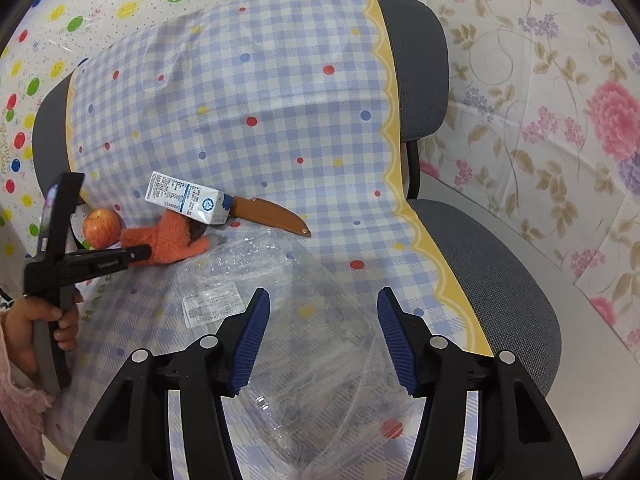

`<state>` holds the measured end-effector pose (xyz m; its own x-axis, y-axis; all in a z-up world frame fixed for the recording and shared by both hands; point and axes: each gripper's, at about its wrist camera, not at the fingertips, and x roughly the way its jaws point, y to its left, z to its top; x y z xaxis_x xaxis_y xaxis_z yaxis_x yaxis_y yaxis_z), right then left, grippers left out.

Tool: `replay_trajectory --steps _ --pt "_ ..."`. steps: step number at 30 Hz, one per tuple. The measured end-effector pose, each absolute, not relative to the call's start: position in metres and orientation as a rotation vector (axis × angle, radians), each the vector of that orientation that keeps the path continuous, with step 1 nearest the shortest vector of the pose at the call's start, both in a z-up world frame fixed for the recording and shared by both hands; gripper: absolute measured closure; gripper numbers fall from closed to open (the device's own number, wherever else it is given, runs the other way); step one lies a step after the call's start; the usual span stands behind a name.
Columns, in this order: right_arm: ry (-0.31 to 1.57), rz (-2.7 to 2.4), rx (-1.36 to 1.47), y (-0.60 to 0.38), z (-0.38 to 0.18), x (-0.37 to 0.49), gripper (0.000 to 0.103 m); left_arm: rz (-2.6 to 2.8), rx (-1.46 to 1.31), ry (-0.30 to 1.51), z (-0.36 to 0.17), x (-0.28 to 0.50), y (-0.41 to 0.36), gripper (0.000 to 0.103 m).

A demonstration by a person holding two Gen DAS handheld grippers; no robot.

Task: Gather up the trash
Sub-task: 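Return the left gripper to the chair and grasp the orange knitted glove, then grasp the clear plastic tray with the right gripper while the left holds the glove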

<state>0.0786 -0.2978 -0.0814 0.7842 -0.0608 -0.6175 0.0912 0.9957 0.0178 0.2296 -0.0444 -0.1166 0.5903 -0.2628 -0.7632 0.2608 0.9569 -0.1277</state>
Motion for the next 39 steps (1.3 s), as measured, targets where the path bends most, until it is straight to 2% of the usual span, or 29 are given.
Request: replay_trajectory --steps 8,14,19,31,34,35,39 --pt "0.693 -0.101 0.060 -0.312 -0.089 0.070 0.045 -0.315 -0.025 0.678 -0.076 0.140 -0.009 0.087" --pt "0.735 -0.114 0.087 -0.330 -0.105 0.067 0.045 -0.341 -0.048 0.590 -0.047 0.100 0.004 0.087" --pt "0.756 -0.122 0.117 -0.341 -0.117 0.064 0.052 -0.350 -0.037 0.559 -0.039 0.089 -0.007 0.087" --pt "0.798 -0.124 0.260 -0.355 -0.139 0.053 0.052 -0.390 -0.006 0.594 -0.051 0.083 -0.029 0.087" --pt "0.781 -0.112 0.311 -0.354 -0.138 0.054 0.064 -0.392 0.000 0.598 -0.051 0.080 -0.031 0.086" --pt "0.773 -0.113 0.327 -0.354 -0.137 0.054 0.075 -0.393 -0.001 0.601 -0.051 0.079 -0.031 0.087" --pt "0.660 -0.106 0.327 -0.351 -0.109 0.042 0.088 -0.395 0.002 0.596 -0.048 0.074 -0.032 0.087"
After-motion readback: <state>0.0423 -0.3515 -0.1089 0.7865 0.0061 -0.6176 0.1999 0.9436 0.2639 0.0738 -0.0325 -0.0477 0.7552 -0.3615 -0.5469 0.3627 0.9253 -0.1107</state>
